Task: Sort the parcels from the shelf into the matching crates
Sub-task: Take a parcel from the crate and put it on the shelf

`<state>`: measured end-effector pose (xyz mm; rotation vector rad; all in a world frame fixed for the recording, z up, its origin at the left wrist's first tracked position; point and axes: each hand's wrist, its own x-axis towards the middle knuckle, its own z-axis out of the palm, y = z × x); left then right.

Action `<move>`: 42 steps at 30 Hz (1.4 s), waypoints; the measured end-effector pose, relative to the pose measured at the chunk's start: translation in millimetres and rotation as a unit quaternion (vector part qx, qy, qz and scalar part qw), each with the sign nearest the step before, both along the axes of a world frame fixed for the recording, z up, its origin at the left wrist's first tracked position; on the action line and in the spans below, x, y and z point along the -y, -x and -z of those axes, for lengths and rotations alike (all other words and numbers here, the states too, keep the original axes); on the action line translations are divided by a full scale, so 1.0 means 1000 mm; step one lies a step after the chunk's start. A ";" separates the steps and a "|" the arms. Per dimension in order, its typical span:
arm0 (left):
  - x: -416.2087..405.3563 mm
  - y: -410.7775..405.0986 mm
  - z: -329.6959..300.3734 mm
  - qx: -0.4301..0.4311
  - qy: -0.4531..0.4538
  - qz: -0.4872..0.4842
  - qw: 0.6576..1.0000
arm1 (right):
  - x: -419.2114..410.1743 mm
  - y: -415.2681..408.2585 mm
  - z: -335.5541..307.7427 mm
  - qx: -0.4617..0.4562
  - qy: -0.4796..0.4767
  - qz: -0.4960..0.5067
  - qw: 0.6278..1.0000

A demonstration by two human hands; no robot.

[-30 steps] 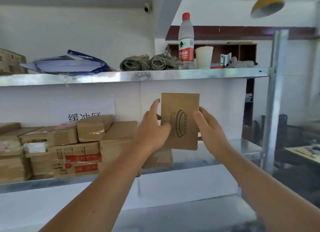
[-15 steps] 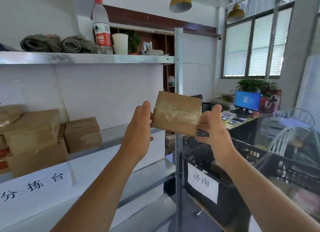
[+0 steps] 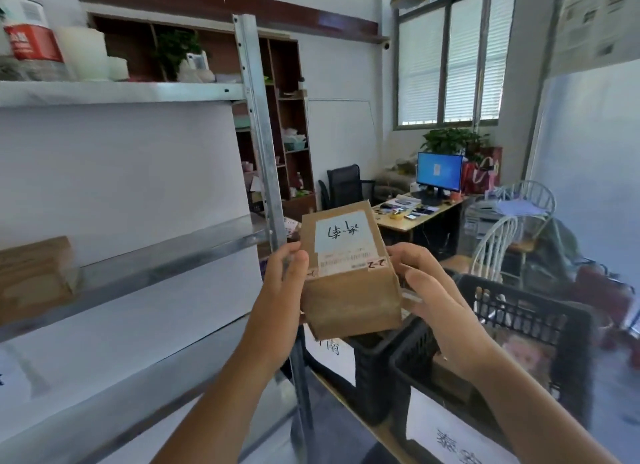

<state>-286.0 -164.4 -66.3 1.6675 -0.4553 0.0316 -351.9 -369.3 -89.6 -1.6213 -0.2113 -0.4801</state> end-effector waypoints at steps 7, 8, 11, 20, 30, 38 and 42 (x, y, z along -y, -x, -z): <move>0.026 -0.024 0.041 0.129 -0.056 0.019 0.990 | 0.013 -0.018 0.025 0.008 0.027 0.100 0.995; 0.027 -0.031 0.045 0.142 -0.059 0.030 0.988 | 0.011 -0.020 0.028 0.007 0.043 0.111 0.993; 0.027 -0.058 0.059 0.183 -0.080 0.051 0.978 | 0.001 -0.030 0.038 0.002 0.108 0.143 0.984; 0.000 -0.159 0.085 0.209 -0.109 0.136 0.962 | -0.040 -0.096 0.061 -0.025 0.168 0.226 0.959; 0.023 -0.264 0.139 0.146 -0.216 0.160 0.952 | -0.029 -0.193 0.124 -0.113 0.133 0.261 0.949; 0.074 -0.341 0.192 0.045 -0.350 0.137 0.926 | 0.023 -0.284 0.202 -0.190 0.062 0.220 0.955; 0.103 -0.377 0.215 -0.018 -0.436 0.148 0.888 | 0.045 -0.325 0.238 -0.258 0.011 0.213 0.942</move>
